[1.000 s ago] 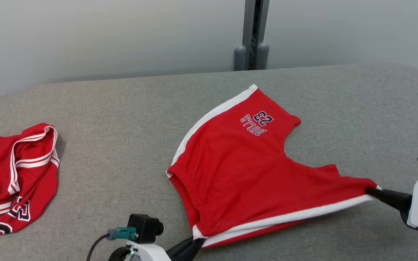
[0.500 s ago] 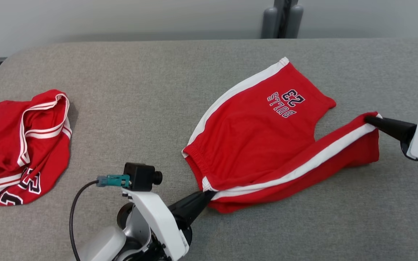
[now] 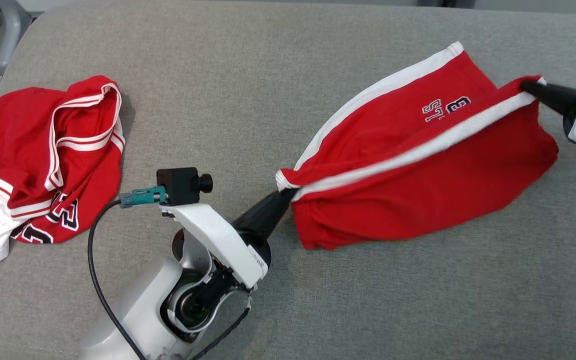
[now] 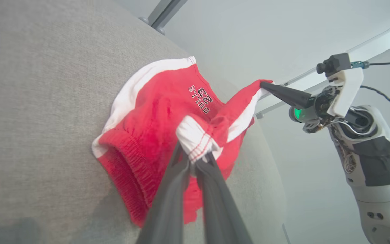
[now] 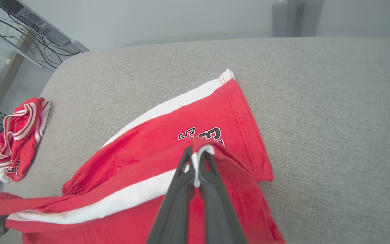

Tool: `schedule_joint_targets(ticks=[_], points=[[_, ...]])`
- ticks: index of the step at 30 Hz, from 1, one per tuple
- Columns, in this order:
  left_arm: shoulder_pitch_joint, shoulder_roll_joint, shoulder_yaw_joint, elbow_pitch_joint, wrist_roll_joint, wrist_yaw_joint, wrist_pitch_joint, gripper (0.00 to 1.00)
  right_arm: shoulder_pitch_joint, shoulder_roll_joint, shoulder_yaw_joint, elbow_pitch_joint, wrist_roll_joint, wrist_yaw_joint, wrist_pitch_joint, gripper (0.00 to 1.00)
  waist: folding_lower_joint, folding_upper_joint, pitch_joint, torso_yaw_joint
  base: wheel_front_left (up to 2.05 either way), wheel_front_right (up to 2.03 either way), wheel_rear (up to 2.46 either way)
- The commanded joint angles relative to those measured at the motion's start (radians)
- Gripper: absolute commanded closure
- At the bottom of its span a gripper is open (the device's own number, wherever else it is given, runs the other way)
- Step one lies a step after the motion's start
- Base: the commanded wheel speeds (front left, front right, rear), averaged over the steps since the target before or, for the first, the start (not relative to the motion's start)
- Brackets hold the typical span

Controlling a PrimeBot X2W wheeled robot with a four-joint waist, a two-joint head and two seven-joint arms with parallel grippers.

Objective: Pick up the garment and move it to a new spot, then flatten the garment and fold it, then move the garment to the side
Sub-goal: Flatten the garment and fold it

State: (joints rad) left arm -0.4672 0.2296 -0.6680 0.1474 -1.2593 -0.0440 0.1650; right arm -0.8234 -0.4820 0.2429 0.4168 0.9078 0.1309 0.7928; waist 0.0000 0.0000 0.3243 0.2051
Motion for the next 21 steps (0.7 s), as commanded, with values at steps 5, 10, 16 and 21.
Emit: schedule_joint_targets(ticks=[5, 10, 16, 21], points=[[-0.059, -0.044, 0.010, 0.087, 0.040, -0.009, -0.067, 1.00, -0.084, 0.017, -0.031, 0.067, -0.092, 0.000, -0.030, 1.00, 0.0000, 0.0000, 0.052, 0.030, 0.00, 0.00, 0.00], [-0.093, -0.086, 0.010, 0.145, 0.054, -0.024, -0.107, 1.00, -0.129, 0.031, -0.040, 0.105, -0.139, 0.000, -0.079, 1.00, 0.0000, 0.0000, 0.090, 0.047, 0.00, 0.00, 0.00], [-0.132, -0.114, 0.010, 0.191, 0.067, -0.036, -0.141, 1.00, -0.171, 0.039, -0.025, 0.135, -0.168, 0.000, -0.127, 1.00, 0.0000, 0.0000, 0.126, 0.063, 0.00, 0.00, 0.00], [-0.170, -0.139, 0.006, 0.229, 0.068, -0.047, -0.166, 1.00, -0.213, 0.035, -0.010, 0.171, -0.184, 0.000, -0.162, 1.00, 0.0000, 0.0000, 0.156, 0.085, 0.00, 0.00, 0.00]])
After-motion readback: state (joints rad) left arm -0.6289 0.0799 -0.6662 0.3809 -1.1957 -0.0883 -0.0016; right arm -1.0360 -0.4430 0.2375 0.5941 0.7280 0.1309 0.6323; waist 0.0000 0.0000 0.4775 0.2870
